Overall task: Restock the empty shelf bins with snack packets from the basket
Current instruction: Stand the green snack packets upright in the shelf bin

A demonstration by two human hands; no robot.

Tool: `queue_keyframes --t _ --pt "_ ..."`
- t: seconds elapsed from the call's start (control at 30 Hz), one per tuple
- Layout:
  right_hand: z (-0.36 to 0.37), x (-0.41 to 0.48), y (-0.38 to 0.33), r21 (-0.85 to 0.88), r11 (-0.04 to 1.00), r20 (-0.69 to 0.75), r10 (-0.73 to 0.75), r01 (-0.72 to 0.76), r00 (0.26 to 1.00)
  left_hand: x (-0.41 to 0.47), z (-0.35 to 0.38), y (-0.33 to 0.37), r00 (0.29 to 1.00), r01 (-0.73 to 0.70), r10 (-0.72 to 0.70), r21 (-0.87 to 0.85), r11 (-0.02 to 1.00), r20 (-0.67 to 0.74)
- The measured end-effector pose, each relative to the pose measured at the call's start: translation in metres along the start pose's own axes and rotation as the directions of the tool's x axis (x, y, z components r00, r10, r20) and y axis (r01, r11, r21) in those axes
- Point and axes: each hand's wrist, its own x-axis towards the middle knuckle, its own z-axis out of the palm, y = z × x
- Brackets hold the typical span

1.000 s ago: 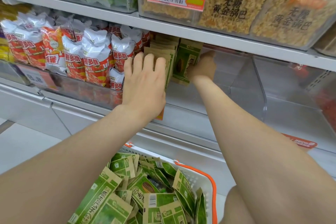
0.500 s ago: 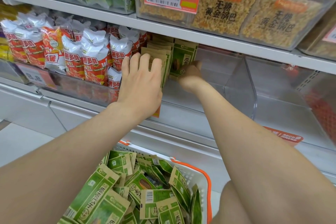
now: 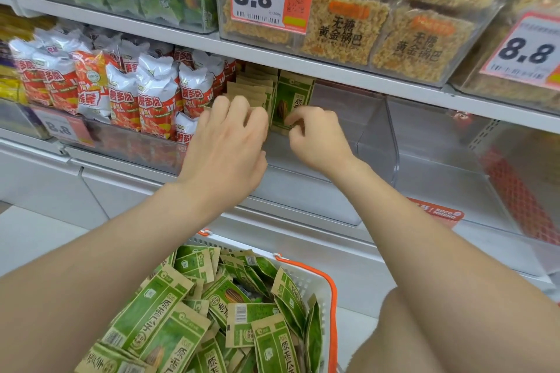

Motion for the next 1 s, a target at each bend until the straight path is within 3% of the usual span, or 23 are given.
queue_keyframes --t 0.1,0.17,0.23,0.3,0.37,0.43,0.6,0.67,0.7,0.87,1.0 --pt "-0.017 -0.032 -0.021 0.102 0.983 -0.02 -0.148 0.15 0.989 -0.017 -0.008 0.002 0.969 0.166 -0.137 -0.133 0.977 0.207" --pt "-0.026 -0.057 -0.036 0.132 0.97 0.039 -0.212 0.205 0.977 -0.031 -0.005 -0.002 0.877 0.208 -0.142 -0.095 0.974 0.46" --pt "-0.02 -0.08 -0.043 0.097 0.962 0.175 -0.271 0.257 0.947 -0.045 0.001 -0.008 0.694 0.122 -0.042 -0.06 0.991 0.719" --pt "0.0 -0.099 -0.042 0.016 0.954 0.383 -0.283 0.3 0.88 -0.059 0.007 -0.007 0.444 0.03 0.038 -0.058 0.998 0.895" --pt "0.025 -0.116 -0.037 -0.076 0.93 0.602 -0.244 0.359 0.76 -0.071 0.015 -0.003 0.228 -0.033 0.049 -0.042 0.999 0.972" --pt "0.046 -0.13 -0.032 -0.137 0.892 0.762 -0.183 0.43 0.621 -0.08 0.022 0.001 0.123 -0.11 0.03 -0.016 0.994 0.992" --pt "0.092 -0.158 -0.018 -0.183 0.757 0.946 -0.039 0.627 0.323 -0.094 0.042 0.012 0.13 -0.197 0.066 -0.04 0.98 0.989" --pt "0.109 -0.168 -0.009 -0.122 0.708 0.984 -0.005 0.695 0.178 -0.096 0.045 0.017 0.142 -0.194 0.093 -0.065 0.979 0.985" --pt "0.116 -0.175 -0.004 -0.09 0.697 0.99 -0.016 0.712 0.141 -0.096 0.045 0.02 0.148 -0.186 0.108 -0.08 0.979 0.983" --pt "0.144 -0.207 0.019 -0.083 0.582 0.992 -0.033 0.809 0.126 -0.095 0.049 0.027 0.151 -0.219 0.141 -0.106 0.97 0.978" --pt "0.151 -0.211 0.022 -0.031 0.435 0.973 -0.192 0.9 0.127 -0.095 0.053 0.028 0.166 -0.238 0.125 -0.083 0.968 0.978"
